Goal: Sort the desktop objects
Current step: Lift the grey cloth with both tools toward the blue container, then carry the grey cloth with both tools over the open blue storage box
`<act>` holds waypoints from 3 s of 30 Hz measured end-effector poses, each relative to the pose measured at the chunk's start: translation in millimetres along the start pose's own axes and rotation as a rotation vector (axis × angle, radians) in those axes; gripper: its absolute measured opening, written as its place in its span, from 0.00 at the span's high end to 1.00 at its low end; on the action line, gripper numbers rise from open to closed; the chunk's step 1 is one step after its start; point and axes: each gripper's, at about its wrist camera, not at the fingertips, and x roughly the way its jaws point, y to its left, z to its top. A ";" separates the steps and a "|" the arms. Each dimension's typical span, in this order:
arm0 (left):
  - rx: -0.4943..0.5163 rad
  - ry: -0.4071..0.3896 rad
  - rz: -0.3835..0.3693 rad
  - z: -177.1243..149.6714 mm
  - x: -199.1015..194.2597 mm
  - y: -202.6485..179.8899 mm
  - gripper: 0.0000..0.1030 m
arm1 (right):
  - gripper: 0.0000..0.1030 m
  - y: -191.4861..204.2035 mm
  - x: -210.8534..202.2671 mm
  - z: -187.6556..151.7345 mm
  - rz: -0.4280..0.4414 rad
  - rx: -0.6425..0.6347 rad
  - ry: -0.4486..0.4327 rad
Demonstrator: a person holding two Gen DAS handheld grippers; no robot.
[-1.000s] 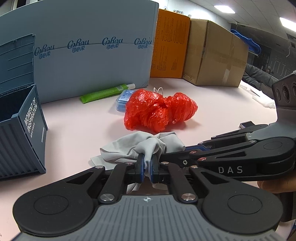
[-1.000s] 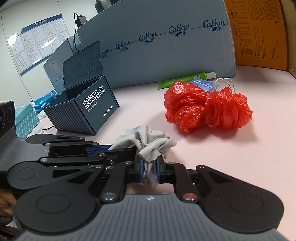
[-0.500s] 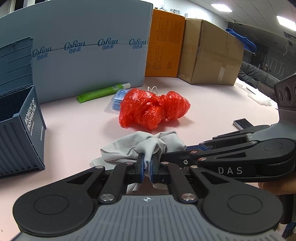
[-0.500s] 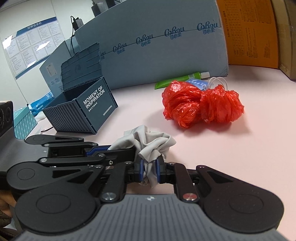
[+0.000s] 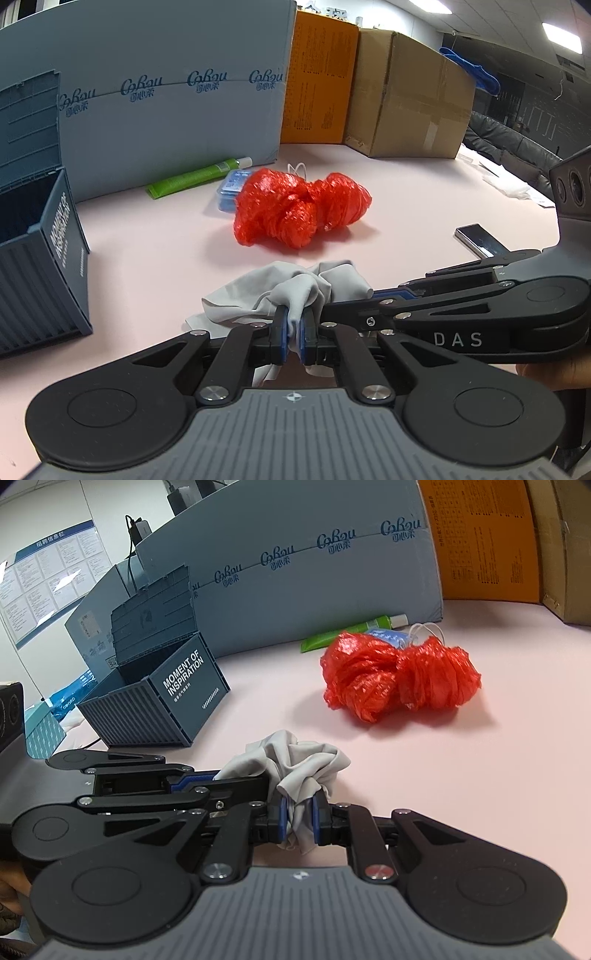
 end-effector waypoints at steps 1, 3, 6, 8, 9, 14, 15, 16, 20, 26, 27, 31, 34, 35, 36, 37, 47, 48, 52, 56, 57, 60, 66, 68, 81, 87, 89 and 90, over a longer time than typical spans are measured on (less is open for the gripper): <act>0.000 -0.003 0.001 1.4 -1.4 1.9 0.96 | 0.85 1.8 0.4 1.7 0.000 -0.001 -0.003; 0.000 -0.011 0.002 4.3 -4.3 5.8 0.96 | 0.85 5.5 1.0 5.3 -0.001 -0.005 -0.010; 0.001 -0.024 0.005 8.7 -8.9 11.1 0.96 | 0.85 11.1 1.3 10.5 -0.003 -0.011 -0.023; 0.002 -0.033 0.008 11.3 -12.3 14.3 0.96 | 0.85 14.7 1.4 14.0 -0.003 -0.014 -0.031; 0.003 -0.038 0.009 12.5 -14.2 16.0 0.96 | 0.85 16.5 1.4 15.6 -0.003 -0.015 -0.036; -0.001 -0.063 0.020 18.2 -23.2 25.0 0.97 | 0.85 25.8 2.5 24.8 -0.002 -0.024 -0.057; -0.002 -0.067 0.023 19.5 -24.9 26.9 0.97 | 0.85 27.7 2.9 26.7 -0.001 -0.025 -0.061; -0.004 -0.072 0.025 20.8 -26.5 28.9 0.97 | 0.85 29.7 3.6 29.3 0.000 -0.027 -0.064; -0.010 -0.094 0.035 25.8 -33.4 37.2 0.97 | 0.85 37.4 5.6 37.7 0.005 -0.041 -0.080; -0.019 -0.123 0.050 31.0 -43.1 48.0 0.97 | 0.85 48.0 8.5 47.4 0.014 -0.056 -0.099; -0.021 -0.129 0.052 31.5 -44.8 49.4 0.97 | 0.85 50.1 8.5 48.5 0.013 -0.061 -0.103; -0.024 -0.144 0.056 34.3 -48.3 53.3 0.97 | 0.85 55.2 9.2 53.2 0.015 -0.068 -0.116; -0.022 -0.155 0.058 37.1 -48.7 54.6 0.97 | 0.85 56.6 9.7 57.1 0.015 -0.068 -0.123; -0.021 -0.159 0.058 38.1 -49.0 55.1 0.97 | 0.85 57.0 9.8 58.5 0.014 -0.069 -0.127; -0.021 -0.163 0.057 39.2 -49.4 55.5 0.97 | 0.85 57.6 9.7 59.9 0.013 -0.069 -0.130; -0.020 -0.167 0.056 40.5 -49.8 55.8 0.97 | 0.85 58.0 9.5 61.1 0.012 -0.069 -0.135; 0.001 -0.210 0.056 51.6 -54.3 58.2 0.97 | 0.85 62.0 8.3 73.6 0.002 -0.075 -0.170; 0.003 -0.213 0.058 52.3 -55.0 58.6 0.97 | 0.85 62.5 8.3 74.6 0.003 -0.077 -0.172; 0.001 -0.227 0.064 54.5 -58.4 60.6 0.97 | 0.85 65.7 8.0 77.9 0.006 -0.084 -0.184; -0.001 -0.238 0.068 56.1 -61.3 63.7 0.97 | 0.85 69.3 8.1 81.1 0.009 -0.090 -0.192; -0.002 -0.241 0.070 56.3 -62.2 64.8 0.97 | 0.85 70.3 8.2 81.9 0.011 -0.091 -0.194; -0.007 -0.249 0.075 56.3 -65.5 68.2 0.97 | 0.85 73.6 9.1 84.0 0.016 -0.095 -0.199; -0.015 -0.259 0.092 54.5 -72.0 77.0 0.97 | 0.85 82.2 13.8 86.2 0.031 -0.100 -0.203; -0.017 -0.262 0.099 54.0 -73.9 80.4 0.97 | 0.85 85.9 15.8 87.0 0.036 -0.104 -0.205; -0.034 -0.276 0.128 49.2 -87.9 106.5 0.97 | 0.85 112.0 31.3 92.1 0.059 -0.121 -0.206; -0.044 -0.284 0.144 45.9 -95.9 120.0 0.97 | 0.85 126.9 39.3 93.9 0.072 -0.125 -0.205; -0.048 -0.286 0.150 44.4 -99.2 125.3 0.97 | 0.85 132.6 42.2 94.3 0.078 -0.127 -0.205; -0.051 -0.287 0.153 43.4 -101.1 127.9 0.97 | 0.85 135.6 43.8 94.5 0.080 -0.128 -0.205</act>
